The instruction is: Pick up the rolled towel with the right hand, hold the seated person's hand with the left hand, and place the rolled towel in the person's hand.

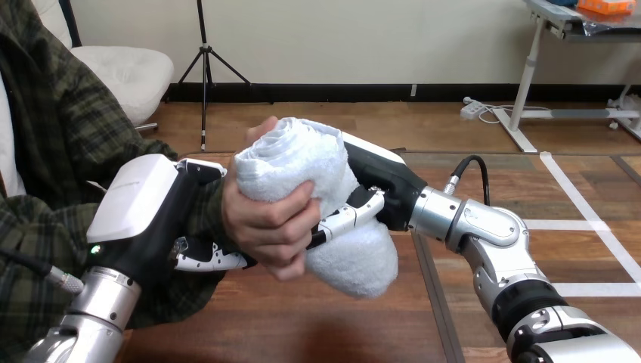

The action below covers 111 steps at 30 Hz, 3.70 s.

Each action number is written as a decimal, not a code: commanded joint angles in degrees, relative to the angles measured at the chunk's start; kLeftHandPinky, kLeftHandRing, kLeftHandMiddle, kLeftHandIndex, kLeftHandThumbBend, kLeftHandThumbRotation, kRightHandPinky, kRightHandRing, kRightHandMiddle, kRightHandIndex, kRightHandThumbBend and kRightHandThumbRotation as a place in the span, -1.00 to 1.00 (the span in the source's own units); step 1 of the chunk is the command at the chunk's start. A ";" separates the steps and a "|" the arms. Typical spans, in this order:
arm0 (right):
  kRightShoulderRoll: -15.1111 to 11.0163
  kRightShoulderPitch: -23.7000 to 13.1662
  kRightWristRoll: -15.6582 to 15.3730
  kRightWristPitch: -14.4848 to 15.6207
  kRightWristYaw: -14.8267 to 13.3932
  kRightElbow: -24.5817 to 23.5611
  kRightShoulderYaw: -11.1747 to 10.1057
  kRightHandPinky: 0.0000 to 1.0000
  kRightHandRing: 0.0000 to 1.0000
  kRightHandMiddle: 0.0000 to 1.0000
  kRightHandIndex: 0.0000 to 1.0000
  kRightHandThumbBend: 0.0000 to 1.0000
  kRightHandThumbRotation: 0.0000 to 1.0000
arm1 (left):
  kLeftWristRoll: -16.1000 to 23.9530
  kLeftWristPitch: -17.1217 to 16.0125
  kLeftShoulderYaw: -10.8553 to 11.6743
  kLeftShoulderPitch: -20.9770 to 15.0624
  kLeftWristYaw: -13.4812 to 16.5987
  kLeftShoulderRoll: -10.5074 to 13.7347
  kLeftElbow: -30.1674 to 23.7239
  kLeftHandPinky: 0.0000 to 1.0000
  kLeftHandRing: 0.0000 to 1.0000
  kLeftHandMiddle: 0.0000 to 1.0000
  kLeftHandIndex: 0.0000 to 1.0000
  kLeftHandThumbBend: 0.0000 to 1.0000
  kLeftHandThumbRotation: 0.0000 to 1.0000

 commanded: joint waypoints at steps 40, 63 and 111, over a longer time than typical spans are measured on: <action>0.70 -3.77 0.39 -1.27 1.50 -1.66 0.05 -0.70 -0.60 -0.41 -0.25 0.65 -1.00 | 0.22 -4.16 -3.45 -4.01 0.41 -2.29 -0.80 -0.55 -0.45 -0.28 -0.28 0.86 -1.00; 0.82 -3.83 0.42 -0.57 0.93 -1.68 -0.03 -0.70 -0.59 -0.41 -0.25 0.68 -1.00 | -0.38 -3.90 -2.88 -3.80 -0.13 -1.89 -0.99 -0.53 -0.43 -0.27 -0.27 0.87 -1.00; -1.65 1.57 1.68 5.98 -1.00 -15.49 1.65 1.00 1.00 1.00 1.00 1.00 -0.13 | -1.17 -5.06 -1.98 -3.90 -0.48 -1.24 1.59 -0.20 -0.09 0.03 0.11 0.98 -0.84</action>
